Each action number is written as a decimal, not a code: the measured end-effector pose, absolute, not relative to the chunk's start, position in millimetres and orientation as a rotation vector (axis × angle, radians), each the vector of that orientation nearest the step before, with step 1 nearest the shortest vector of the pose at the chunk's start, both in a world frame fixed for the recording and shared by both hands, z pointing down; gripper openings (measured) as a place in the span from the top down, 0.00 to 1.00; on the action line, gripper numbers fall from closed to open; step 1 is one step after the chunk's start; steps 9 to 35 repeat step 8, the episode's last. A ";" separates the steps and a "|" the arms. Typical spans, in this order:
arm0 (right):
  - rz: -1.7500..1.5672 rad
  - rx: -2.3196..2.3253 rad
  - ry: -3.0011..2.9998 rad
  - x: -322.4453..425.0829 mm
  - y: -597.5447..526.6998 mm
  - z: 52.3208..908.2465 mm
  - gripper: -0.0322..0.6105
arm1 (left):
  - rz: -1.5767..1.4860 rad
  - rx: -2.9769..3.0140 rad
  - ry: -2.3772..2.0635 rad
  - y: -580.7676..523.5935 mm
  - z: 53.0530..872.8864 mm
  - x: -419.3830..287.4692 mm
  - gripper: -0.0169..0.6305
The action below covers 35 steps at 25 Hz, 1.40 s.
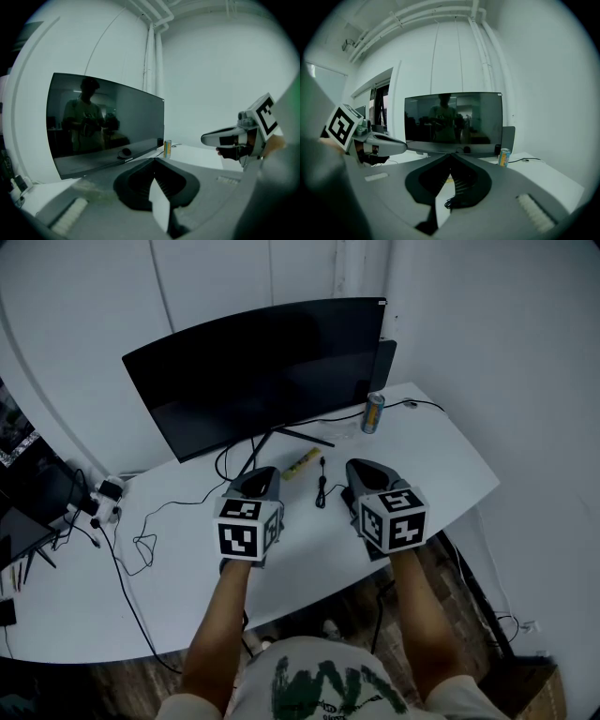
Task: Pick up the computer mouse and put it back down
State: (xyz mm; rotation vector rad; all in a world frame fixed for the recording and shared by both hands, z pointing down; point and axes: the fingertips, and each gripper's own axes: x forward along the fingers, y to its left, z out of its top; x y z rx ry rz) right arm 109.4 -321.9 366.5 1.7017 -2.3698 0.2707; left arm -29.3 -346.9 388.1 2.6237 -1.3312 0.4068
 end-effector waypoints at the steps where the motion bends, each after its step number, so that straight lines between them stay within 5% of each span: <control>1: 0.271 1.701 -2.369 109.7 -322.2 366.6 0.95 | 0.408 2.624 -1.331 -347.1 388.3 -29.1 0.97; 35: 0.277 1.695 -2.370 109.2 -324.9 367.7 0.95 | 0.413 2.623 -1.333 -350.7 388.8 -28.5 0.97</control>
